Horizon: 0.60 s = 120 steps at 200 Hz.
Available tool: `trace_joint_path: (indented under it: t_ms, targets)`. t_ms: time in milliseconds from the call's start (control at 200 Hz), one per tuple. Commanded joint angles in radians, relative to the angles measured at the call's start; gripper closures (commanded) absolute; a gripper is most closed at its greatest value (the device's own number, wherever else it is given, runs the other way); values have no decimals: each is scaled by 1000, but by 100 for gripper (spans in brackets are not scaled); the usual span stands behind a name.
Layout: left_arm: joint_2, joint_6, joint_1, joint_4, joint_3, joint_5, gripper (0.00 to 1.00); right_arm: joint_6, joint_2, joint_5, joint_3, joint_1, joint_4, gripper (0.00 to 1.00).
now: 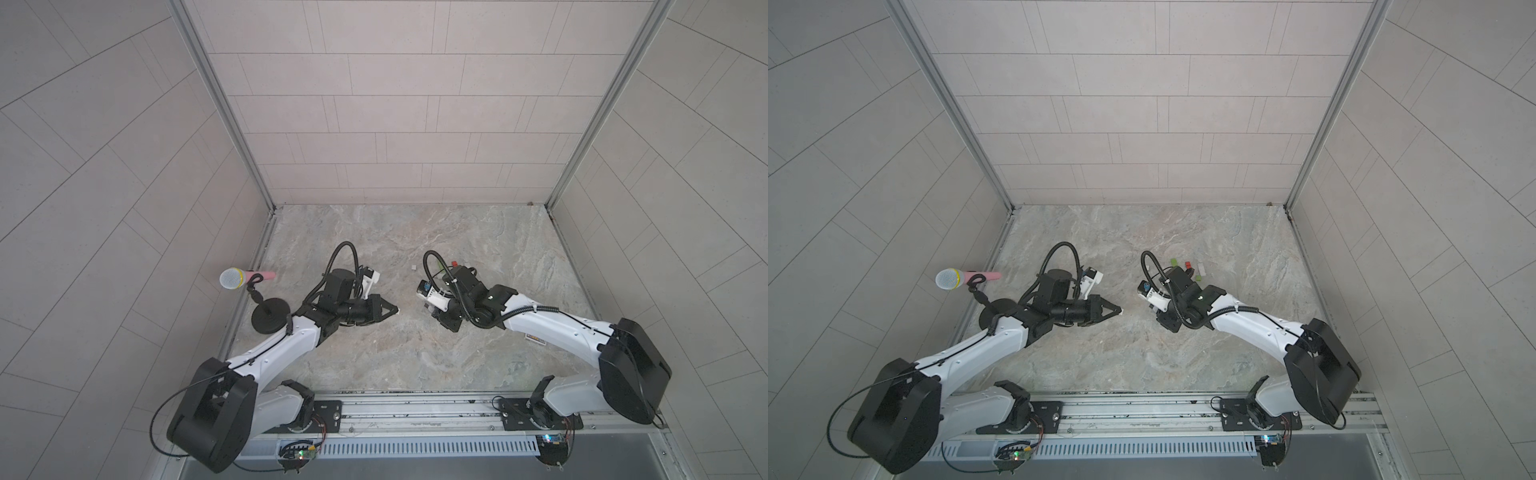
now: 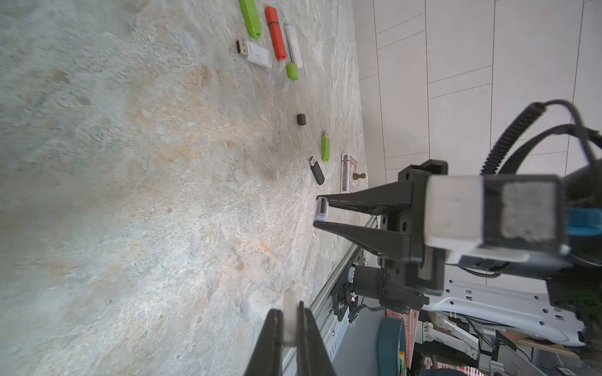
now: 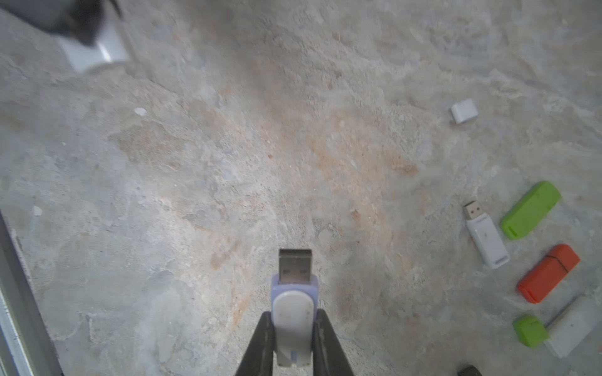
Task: Close the usb drive cover
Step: Pick up the USB drive from the center of the board, then close the cover of the USB drive.
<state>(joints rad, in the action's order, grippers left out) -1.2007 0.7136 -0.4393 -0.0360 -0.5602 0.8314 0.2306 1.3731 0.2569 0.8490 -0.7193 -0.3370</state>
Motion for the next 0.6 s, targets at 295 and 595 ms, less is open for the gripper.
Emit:
trace_joint_path:
  t_ms: [295, 595]
  targets:
    - [-40, -31, -19, -21, -68, 49, 95, -5, -33, 12, -17, -89, 138, 87]
    - [-46, -26, -27, -26, -72, 44, 95, -9, 22, -29, 31, -130, 125, 87]
